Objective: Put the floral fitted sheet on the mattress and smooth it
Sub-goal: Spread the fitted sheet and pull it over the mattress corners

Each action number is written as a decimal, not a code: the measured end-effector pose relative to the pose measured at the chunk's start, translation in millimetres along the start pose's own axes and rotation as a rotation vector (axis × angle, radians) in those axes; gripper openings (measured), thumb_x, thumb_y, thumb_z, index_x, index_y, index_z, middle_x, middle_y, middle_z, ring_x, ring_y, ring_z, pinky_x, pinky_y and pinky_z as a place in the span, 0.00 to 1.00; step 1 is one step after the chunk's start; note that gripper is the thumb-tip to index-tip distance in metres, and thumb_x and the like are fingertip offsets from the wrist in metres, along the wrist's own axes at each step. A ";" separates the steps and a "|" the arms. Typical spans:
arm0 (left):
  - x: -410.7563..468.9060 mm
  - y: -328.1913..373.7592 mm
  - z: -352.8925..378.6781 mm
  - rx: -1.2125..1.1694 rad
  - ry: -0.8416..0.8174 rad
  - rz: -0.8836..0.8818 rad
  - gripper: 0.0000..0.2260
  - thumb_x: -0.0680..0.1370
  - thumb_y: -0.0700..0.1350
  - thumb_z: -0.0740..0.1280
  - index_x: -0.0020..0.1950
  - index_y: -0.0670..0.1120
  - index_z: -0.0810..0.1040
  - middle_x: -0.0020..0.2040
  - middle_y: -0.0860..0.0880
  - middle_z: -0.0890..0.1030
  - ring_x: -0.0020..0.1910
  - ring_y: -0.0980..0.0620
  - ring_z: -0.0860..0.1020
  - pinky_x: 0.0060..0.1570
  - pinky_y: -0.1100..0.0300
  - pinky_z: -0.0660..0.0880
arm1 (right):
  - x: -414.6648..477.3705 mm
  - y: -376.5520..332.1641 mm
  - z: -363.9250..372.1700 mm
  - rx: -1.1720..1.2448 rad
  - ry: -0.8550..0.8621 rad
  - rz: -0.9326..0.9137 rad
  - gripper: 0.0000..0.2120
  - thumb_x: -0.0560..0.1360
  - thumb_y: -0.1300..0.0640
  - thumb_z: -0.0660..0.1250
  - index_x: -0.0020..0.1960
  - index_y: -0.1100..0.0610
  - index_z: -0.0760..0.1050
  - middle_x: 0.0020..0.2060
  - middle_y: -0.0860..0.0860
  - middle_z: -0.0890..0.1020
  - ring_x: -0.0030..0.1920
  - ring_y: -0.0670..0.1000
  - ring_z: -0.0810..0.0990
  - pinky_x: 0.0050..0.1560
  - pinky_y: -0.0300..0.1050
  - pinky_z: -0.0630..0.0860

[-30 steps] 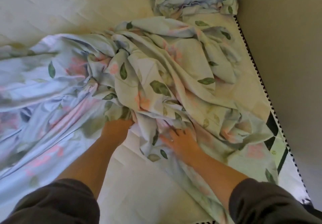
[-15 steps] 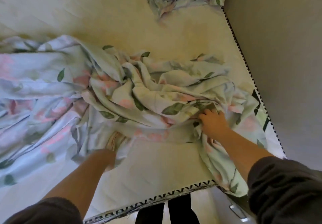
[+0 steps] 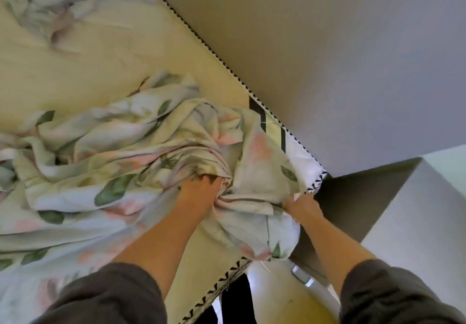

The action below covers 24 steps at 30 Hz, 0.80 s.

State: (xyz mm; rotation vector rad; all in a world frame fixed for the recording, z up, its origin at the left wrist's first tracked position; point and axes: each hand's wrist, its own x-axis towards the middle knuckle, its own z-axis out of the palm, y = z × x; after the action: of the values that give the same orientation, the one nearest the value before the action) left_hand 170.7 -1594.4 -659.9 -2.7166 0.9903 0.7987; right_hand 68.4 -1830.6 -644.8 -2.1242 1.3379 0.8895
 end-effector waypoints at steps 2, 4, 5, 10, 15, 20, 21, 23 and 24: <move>15.4 6.6 2.4 -0.087 -0.117 -0.032 0.17 0.80 0.49 0.59 0.68 0.51 0.67 0.61 0.45 0.77 0.57 0.42 0.78 0.50 0.52 0.74 | 11.4 8.1 -8.2 -0.043 0.066 -0.029 0.16 0.79 0.52 0.60 0.62 0.60 0.72 0.57 0.58 0.78 0.54 0.58 0.77 0.54 0.48 0.73; 22.8 20.2 -0.3 -0.238 -0.317 0.082 0.16 0.80 0.50 0.59 0.67 0.51 0.71 0.64 0.45 0.76 0.60 0.44 0.76 0.58 0.52 0.73 | 21.6 17.2 -29.8 -0.022 0.173 -0.017 0.13 0.78 0.56 0.60 0.60 0.60 0.72 0.56 0.58 0.77 0.55 0.58 0.76 0.54 0.49 0.74; 21.1 29.9 -3.5 -0.313 -0.459 0.156 0.16 0.79 0.50 0.61 0.66 0.50 0.72 0.65 0.45 0.76 0.60 0.46 0.76 0.58 0.54 0.73 | 26.7 20.7 -43.7 -0.001 0.235 -0.004 0.15 0.79 0.56 0.59 0.62 0.61 0.71 0.58 0.59 0.75 0.56 0.59 0.75 0.56 0.52 0.74; 10.5 81.9 -30.0 -0.569 -1.306 0.247 0.16 0.79 0.46 0.65 0.66 0.51 0.68 0.56 0.48 0.80 0.50 0.51 0.81 0.47 0.58 0.75 | 47.6 41.2 -94.4 0.008 0.257 0.055 0.19 0.79 0.55 0.59 0.66 0.64 0.67 0.64 0.62 0.69 0.62 0.63 0.69 0.60 0.54 0.69; 67.1 50.9 -85.6 -0.496 -0.079 0.108 0.06 0.78 0.44 0.60 0.49 0.45 0.76 0.47 0.46 0.81 0.47 0.44 0.79 0.45 0.53 0.76 | 48.6 41.9 -77.3 -0.129 0.366 -0.147 0.22 0.78 0.46 0.61 0.68 0.56 0.66 0.62 0.56 0.70 0.61 0.57 0.70 0.60 0.54 0.70; 127.4 -18.9 -113.7 -0.028 0.080 -0.092 0.27 0.76 0.47 0.65 0.72 0.48 0.60 0.69 0.43 0.66 0.65 0.40 0.68 0.60 0.45 0.70 | 48.9 15.8 -43.7 -0.257 0.302 -0.188 0.21 0.79 0.50 0.57 0.70 0.54 0.60 0.53 0.54 0.79 0.49 0.55 0.78 0.46 0.47 0.70; 133.4 -30.5 -110.2 -0.017 0.002 -0.159 0.32 0.75 0.50 0.66 0.75 0.50 0.53 0.70 0.43 0.63 0.67 0.39 0.67 0.60 0.44 0.69 | 52.2 9.9 -39.2 -0.283 0.302 -0.207 0.21 0.80 0.53 0.57 0.71 0.54 0.60 0.54 0.54 0.78 0.47 0.55 0.78 0.44 0.45 0.72; 136.1 -46.7 -96.9 -0.024 -0.103 -0.225 0.31 0.76 0.52 0.65 0.74 0.51 0.53 0.66 0.42 0.68 0.63 0.39 0.71 0.58 0.46 0.71 | 57.5 -1.7 -35.2 -0.277 0.354 -0.233 0.21 0.79 0.56 0.58 0.71 0.54 0.59 0.47 0.54 0.79 0.43 0.54 0.76 0.42 0.44 0.74; 139.3 -50.9 -90.3 0.007 -0.138 -0.210 0.27 0.76 0.52 0.64 0.71 0.50 0.58 0.62 0.42 0.72 0.59 0.40 0.74 0.55 0.48 0.73 | 61.7 -9.4 -33.9 -0.253 0.381 -0.259 0.21 0.80 0.55 0.57 0.72 0.54 0.57 0.42 0.54 0.79 0.40 0.54 0.77 0.44 0.45 0.75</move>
State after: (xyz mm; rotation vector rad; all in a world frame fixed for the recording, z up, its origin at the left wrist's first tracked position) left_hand 331.4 -1660.0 -659.0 -2.6600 0.6652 0.9244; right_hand 105.5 -1887.1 -666.6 -2.6933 1.1246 0.5921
